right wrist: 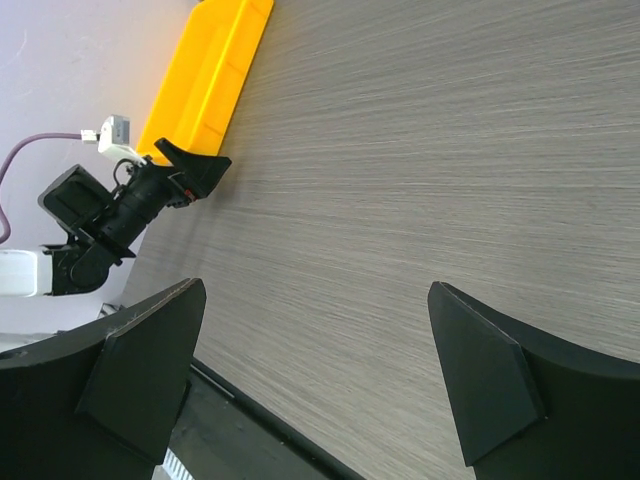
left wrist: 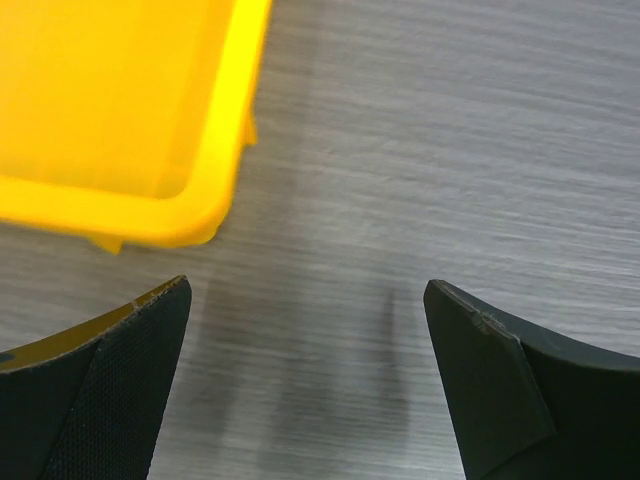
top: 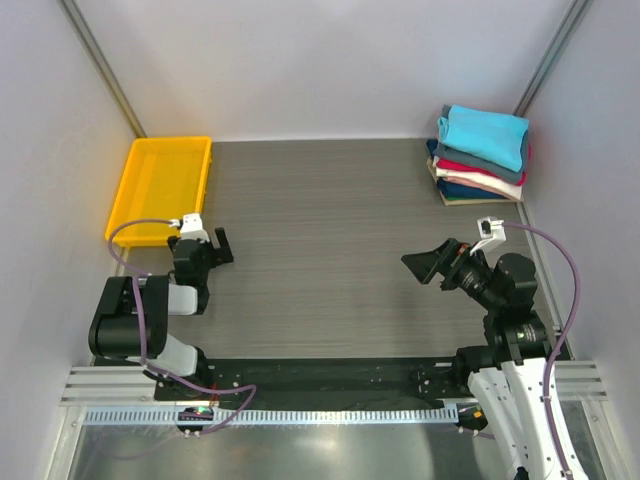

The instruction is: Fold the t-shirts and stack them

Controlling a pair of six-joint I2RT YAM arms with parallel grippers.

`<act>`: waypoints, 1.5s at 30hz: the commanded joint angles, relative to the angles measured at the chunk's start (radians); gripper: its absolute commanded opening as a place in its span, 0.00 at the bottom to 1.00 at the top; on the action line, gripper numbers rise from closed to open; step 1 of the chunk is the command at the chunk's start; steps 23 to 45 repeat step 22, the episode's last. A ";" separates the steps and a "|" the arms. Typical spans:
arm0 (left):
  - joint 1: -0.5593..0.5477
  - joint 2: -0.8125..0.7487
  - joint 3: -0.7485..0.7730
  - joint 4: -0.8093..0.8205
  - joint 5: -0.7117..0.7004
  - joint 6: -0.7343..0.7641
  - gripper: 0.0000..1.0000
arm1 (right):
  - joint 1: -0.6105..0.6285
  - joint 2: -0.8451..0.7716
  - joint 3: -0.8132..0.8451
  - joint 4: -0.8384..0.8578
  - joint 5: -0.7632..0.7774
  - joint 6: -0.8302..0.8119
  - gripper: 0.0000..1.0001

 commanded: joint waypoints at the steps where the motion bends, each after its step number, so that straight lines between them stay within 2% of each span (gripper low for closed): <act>1: -0.015 -0.016 0.025 0.155 0.016 0.051 1.00 | 0.003 -0.006 -0.002 0.028 0.024 0.017 1.00; 13: -0.013 -0.014 0.026 0.153 0.014 0.057 1.00 | 0.003 -0.032 -0.066 0.034 0.132 0.065 1.00; 22: -0.012 -0.014 0.026 0.152 0.016 0.057 1.00 | 0.003 0.012 0.001 0.034 0.224 0.048 1.00; 45: -0.012 -0.014 0.026 0.152 0.016 0.057 1.00 | 0.003 0.012 0.001 0.034 0.224 0.048 1.00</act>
